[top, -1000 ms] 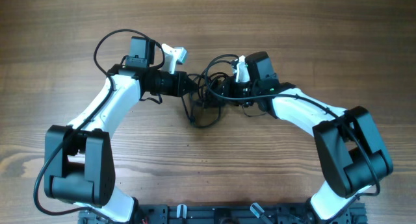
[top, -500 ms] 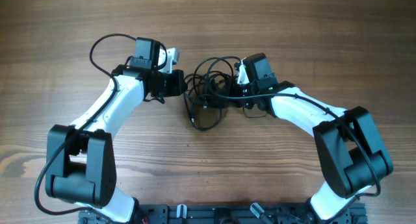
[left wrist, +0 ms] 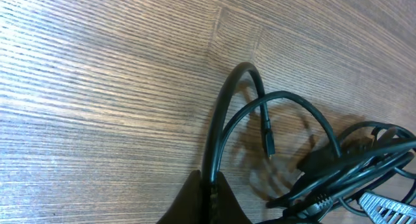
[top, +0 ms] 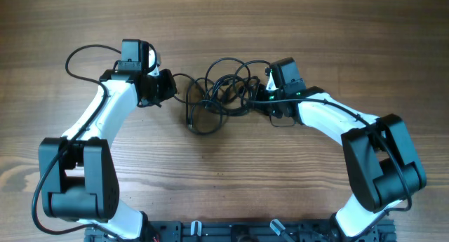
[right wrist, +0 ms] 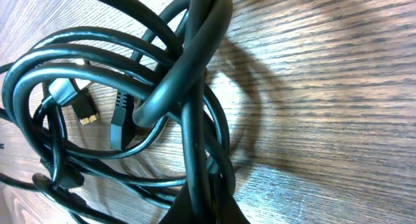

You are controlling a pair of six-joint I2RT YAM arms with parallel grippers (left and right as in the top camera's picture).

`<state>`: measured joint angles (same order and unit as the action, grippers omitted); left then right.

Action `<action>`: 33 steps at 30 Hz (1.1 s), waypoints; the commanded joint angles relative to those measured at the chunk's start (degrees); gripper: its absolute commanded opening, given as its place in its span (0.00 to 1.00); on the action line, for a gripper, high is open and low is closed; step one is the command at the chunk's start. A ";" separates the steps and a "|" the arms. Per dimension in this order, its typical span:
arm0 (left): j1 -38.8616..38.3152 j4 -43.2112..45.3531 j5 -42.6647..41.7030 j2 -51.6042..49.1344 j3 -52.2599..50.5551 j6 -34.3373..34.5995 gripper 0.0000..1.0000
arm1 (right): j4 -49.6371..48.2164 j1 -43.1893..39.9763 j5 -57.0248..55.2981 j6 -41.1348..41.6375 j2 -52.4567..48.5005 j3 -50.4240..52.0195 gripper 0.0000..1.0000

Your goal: Untangle cables

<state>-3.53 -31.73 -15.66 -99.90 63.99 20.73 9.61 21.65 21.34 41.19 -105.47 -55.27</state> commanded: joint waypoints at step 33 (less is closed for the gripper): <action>-6.49 10.29 6.78 -6.21 -2.27 2.25 0.47 | -1.27 -0.24 -2.01 0.79 -1.05 0.55 0.04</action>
<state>-9.98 -23.99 -10.04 -104.29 63.72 23.24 8.56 21.65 21.28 41.19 -105.47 -55.27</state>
